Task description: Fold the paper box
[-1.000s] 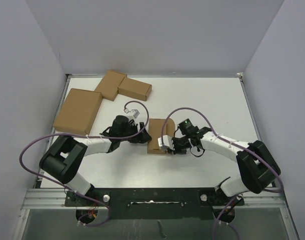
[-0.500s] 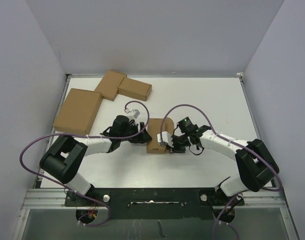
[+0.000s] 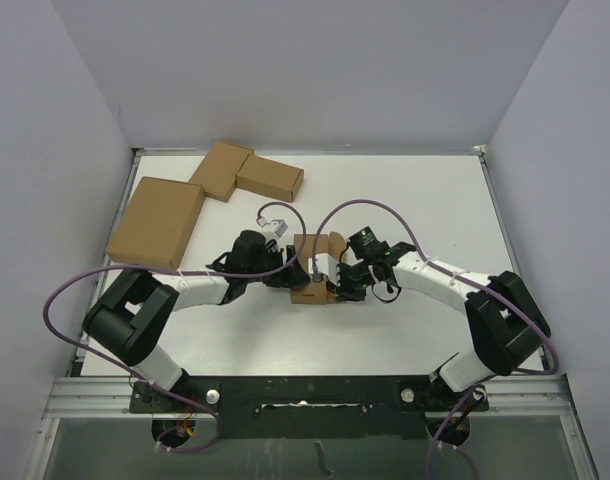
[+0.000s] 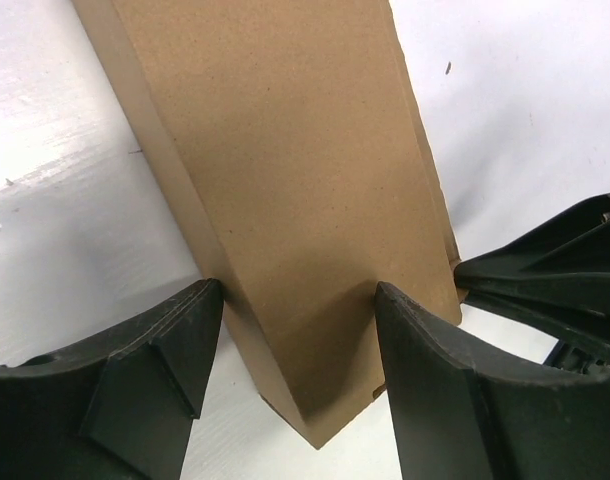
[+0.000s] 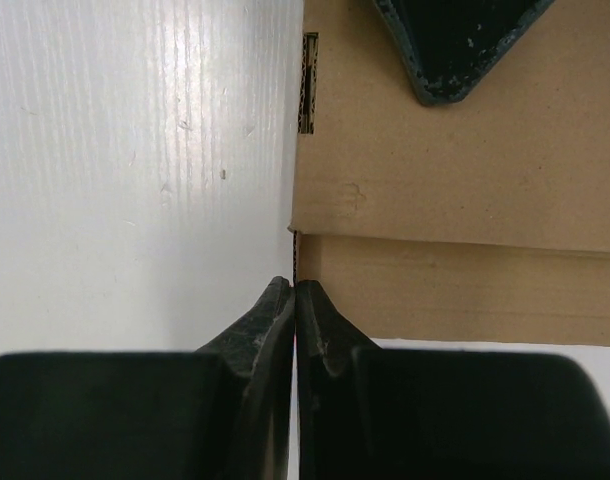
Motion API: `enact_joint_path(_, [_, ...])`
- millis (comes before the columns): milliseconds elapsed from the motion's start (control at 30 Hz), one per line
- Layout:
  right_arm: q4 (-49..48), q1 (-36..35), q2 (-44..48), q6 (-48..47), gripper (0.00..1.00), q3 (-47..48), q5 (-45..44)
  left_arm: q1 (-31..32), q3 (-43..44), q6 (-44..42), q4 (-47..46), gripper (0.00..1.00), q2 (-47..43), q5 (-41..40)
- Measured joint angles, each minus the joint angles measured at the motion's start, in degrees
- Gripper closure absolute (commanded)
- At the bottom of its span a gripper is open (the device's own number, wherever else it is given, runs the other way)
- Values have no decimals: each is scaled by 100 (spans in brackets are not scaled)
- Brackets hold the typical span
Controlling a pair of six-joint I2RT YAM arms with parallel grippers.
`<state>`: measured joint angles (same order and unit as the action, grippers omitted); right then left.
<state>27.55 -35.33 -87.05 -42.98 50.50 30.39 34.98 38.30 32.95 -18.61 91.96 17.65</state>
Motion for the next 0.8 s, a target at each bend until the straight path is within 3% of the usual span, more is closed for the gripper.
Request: enact_joint_path(800, [179, -76, -249, 957, 100, 192, -306, 186, 26, 544, -680, 46, 409, -205])
